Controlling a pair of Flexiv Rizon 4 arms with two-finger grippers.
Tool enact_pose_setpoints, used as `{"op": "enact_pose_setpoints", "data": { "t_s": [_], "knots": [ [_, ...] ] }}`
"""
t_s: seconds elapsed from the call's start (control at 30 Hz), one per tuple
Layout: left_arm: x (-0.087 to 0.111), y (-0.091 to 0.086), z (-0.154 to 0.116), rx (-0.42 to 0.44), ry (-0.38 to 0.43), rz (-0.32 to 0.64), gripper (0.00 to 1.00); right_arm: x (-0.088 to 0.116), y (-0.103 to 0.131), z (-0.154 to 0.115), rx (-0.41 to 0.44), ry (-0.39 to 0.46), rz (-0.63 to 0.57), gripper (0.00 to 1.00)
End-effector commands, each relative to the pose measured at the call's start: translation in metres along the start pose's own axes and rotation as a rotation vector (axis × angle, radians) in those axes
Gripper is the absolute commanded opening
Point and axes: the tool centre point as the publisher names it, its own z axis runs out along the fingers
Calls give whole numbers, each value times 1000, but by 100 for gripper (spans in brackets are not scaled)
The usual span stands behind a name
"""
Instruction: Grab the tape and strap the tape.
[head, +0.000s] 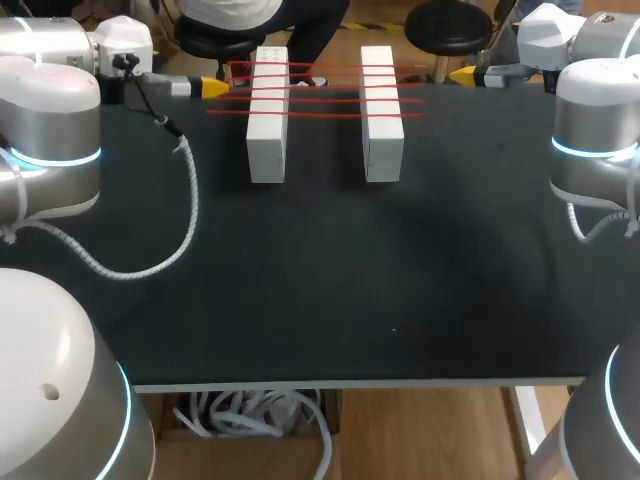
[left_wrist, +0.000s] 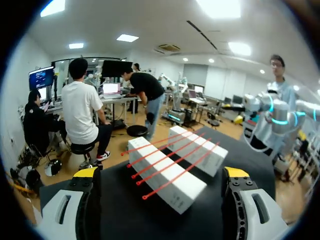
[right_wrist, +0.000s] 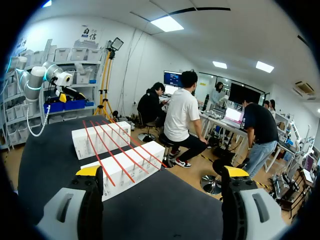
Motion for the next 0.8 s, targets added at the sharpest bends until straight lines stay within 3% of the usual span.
{"op": "enact_pose_setpoints", "data": {
  "t_s": [0.03, 0.17, 0.27, 0.63, 0.8],
  "knots": [
    [-3, 4, -11, -66, 127, 71, 100, 0, -1, -1, -3, 1, 0, 100],
    [-2, 9, -10, -56, 214, 194, 100, 0, -1, -1, -3, 1, 0, 100],
    [3, 13, -6, -112, 290, 256, 100, 0, -1, -1, -3, 1, 0, 100],
    [3, 13, -6, -112, 290, 256, 100, 0, -1, -1, -3, 1, 0, 100],
    [-1, 20, -21, -140, 336, 391, 100, 0, -1, -1, -3, 1, 0, 100]
  ]
}}
